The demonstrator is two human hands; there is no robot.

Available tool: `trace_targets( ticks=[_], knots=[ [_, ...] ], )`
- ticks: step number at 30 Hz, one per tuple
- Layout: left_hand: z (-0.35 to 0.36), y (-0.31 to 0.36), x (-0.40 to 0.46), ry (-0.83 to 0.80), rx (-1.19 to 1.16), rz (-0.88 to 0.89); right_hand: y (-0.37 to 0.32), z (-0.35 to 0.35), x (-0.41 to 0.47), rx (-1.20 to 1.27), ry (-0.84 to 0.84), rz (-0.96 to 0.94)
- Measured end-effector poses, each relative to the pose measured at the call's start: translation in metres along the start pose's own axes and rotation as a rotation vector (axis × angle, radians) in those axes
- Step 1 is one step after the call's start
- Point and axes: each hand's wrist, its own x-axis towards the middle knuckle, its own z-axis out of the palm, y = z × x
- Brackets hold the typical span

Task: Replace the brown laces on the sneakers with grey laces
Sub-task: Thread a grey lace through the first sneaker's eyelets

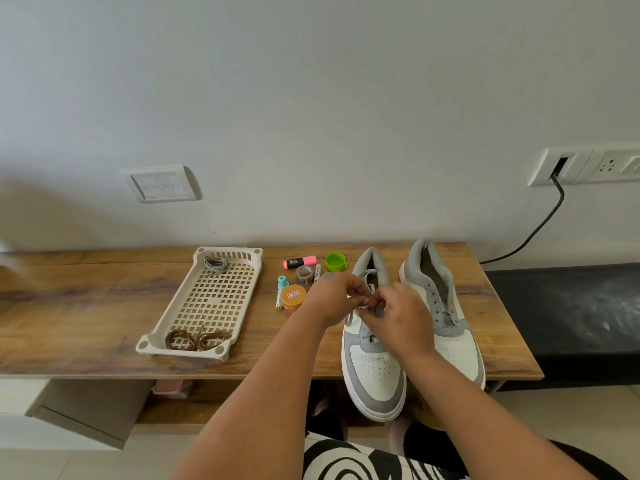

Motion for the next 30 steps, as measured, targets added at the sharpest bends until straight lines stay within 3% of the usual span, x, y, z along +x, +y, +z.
trace_targets(
  ticks=[3,6,13,19,26,30],
  knots=[
    [0.000,0.000,0.001,-0.002,0.014,0.008,-0.002,0.001,0.000,-0.110,0.039,-0.015],
    [0.000,-0.001,0.001,-0.005,0.004,0.008,-0.001,-0.003,0.001,-0.089,-0.036,-0.005],
    [0.000,0.000,-0.001,0.001,0.030,0.015,0.007,-0.036,0.003,0.277,-0.317,0.051],
    [0.002,0.006,-0.005,0.008,0.089,0.017,0.001,-0.064,-0.005,0.761,-0.506,0.115],
    [0.007,0.011,-0.016,0.106,0.292,-0.049,-0.001,-0.083,-0.023,1.057,-0.628,0.278],
    [0.004,0.012,-0.024,0.186,0.349,-0.118,0.006,-0.091,-0.031,1.107,-0.717,0.330]
  ],
)
